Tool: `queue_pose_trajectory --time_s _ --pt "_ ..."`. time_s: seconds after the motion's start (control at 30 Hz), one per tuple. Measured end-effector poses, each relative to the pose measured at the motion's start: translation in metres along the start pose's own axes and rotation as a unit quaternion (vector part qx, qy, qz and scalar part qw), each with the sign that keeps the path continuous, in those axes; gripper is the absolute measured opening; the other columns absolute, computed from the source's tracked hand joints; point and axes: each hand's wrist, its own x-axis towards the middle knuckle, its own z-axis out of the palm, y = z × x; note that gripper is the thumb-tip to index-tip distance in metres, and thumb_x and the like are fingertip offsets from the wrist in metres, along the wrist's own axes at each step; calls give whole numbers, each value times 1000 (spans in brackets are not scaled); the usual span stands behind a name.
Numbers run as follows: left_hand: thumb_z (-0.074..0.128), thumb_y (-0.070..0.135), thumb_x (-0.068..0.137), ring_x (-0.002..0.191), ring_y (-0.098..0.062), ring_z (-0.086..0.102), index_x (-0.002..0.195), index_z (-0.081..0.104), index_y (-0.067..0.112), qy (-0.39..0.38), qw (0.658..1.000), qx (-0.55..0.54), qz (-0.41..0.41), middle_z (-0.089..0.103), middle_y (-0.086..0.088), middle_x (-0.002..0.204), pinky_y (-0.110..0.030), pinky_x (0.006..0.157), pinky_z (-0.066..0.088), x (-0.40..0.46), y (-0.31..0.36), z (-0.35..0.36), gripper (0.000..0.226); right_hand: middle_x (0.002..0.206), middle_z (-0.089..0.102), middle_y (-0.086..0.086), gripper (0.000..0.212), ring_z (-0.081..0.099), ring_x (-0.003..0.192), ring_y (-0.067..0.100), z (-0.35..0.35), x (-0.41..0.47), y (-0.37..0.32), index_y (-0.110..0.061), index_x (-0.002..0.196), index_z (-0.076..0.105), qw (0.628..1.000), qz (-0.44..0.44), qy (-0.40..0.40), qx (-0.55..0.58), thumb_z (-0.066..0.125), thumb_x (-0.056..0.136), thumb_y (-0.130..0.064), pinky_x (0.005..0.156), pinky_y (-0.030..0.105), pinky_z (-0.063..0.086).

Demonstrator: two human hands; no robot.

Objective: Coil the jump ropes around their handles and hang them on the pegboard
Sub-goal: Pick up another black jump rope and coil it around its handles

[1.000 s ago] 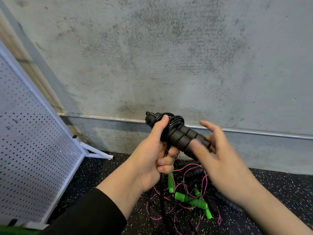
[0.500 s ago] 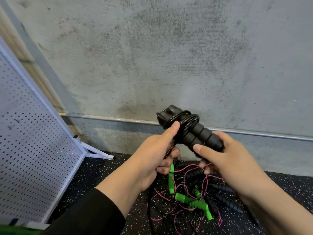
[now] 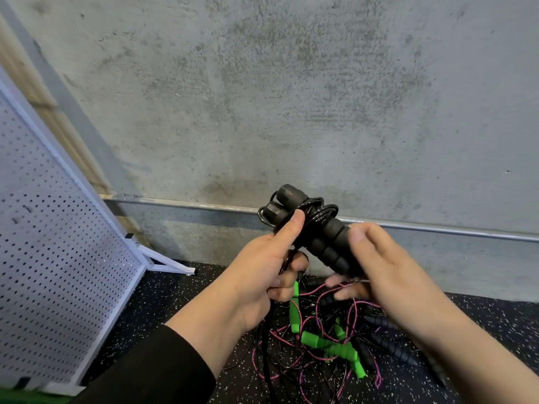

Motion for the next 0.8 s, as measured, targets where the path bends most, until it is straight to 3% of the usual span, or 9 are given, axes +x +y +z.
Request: queue_pose_trajectory --time_s 0.07,0.13,0.27,0.37,0.47,0.6,0.7,0.8 --pt "60 69 86 48 -8 17 96 56 25 -2 1000 20 -2 45 5 65 -22 45 11 0 0 2 46 101 74 18 57 70 71 31 0 1 1 -18 117 63 991 53 -22 124 47 85 -63 64 40 59" --pt "60 69 86 48 -8 18 102 54 22 -5 999 33 -5 46 5 65 -21 43 13 0 0 3 50 98 72 24 55 59 62 27 -2 2 1 -14 120 62 985 73 -43 152 48 89 -58 56 37 52" --pt "60 72 83 48 -8 18 125 63 11 -13 999 35 -11 49 3 68 -20 41 16 0 3 2 74 90 64 16 43 46 60 20 -7 6 3 -19 116 70 982 37 -43 179 51 93 -49 53 32 44" --pt "50 86 76 46 -8 17 119 70 11 -3 998 46 -32 47 3 66 -22 43 12 -1 7 -2 88 91 65 13 41 47 61 19 -11 9 4 -17 111 71 985 13 19 169 51 92 -48 53 30 45" --pt "45 89 76 46 -8 16 115 73 8 10 997 59 -43 44 5 62 -24 45 9 -1 8 -5 93 94 65 12 26 52 61 16 -16 12 4 -25 111 70 994 12 42 101 52 100 -40 55 31 50" --pt "45 87 78 46 -7 16 119 69 4 15 998 28 -53 45 4 63 -21 42 12 0 6 -2 96 79 69 -5 14 58 58 16 -16 11 4 -45 108 64 998 -7 44 -34 54 99 -40 62 35 53" --pt "47 86 78 47 -7 18 126 64 0 -1 998 -5 -55 46 2 67 -19 39 16 1 6 -1 100 88 66 10 22 58 55 8 -15 9 -1 -49 119 56 993 -19 36 -112 54 98 -42 53 21 46" --pt "52 84 76 48 -6 19 126 67 6 -11 999 -7 -45 48 3 70 -19 41 17 2 4 1 93 87 65 -5 32 56 58 -3 -11 6 -2 -43 127 53 984 -44 38 -171 61 96 -38 57 13 40"
